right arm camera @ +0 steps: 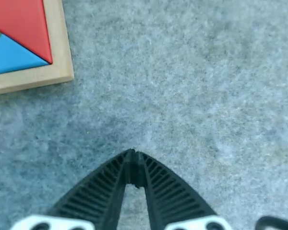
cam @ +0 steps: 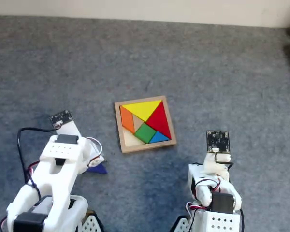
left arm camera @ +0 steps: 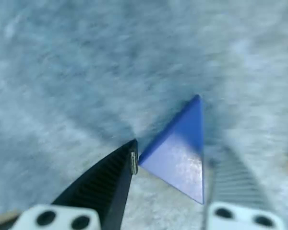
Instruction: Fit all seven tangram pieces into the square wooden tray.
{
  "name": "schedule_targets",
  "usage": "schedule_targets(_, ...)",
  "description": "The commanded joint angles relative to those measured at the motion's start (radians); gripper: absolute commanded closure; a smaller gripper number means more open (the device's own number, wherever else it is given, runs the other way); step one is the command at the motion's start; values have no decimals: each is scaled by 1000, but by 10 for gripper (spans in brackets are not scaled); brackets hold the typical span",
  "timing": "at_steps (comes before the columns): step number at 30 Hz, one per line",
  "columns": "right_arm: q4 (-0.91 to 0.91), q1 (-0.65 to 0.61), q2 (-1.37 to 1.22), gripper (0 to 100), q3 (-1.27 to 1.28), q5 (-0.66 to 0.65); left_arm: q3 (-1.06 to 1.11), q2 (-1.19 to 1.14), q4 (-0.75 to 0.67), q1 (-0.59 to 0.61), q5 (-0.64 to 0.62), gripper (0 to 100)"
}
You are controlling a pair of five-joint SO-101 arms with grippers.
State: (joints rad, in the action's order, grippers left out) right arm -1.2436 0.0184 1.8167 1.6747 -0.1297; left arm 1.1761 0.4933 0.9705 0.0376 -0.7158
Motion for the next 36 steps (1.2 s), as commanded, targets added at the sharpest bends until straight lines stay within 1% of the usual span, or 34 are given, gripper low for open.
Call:
schedule_targets(1, -7, 10, 18, 993, 102, -11, 13, -5, -34, -12, -6, 901)
schedule_targets(8, -7, 10, 18, 993, 102, -11, 16, -5, -32, -12, -6, 868)
schedule_targets(13, -7, 10, 18, 993, 102, -11, 8, 4, -32, -13, -5, 870)
schedule_targets(15, -7, 10, 18, 993, 102, -11, -28, 4, -28, -13, -5, 870)
schedule_targets(21, -7, 10, 18, 993, 102, -11, -196, 4, 132, -12, -6, 870)
schedule_targets(26, -7, 10, 18, 993, 102, -11, -285, 4, 172, -13, -6, 870)
schedule_targets(29, -7, 10, 18, 993, 102, -11, -323, -4, 170, -58, -8, 870)
schedule_targets(31, -7, 10, 18, 993, 102, -11, -340, -4, 170, -108, -11, 870)
schedule_targets(32, -7, 10, 18, 993, 102, -11, -348, -4, 166, -137, -31, 870)
schedule_targets(35, -7, 10, 18, 993, 102, -11, -366, -5, 164, -213, -158, 870)
schedule_targets(36, -7, 10, 18, 993, 102, -11, -374, -7, 164, -240, -175, 870)
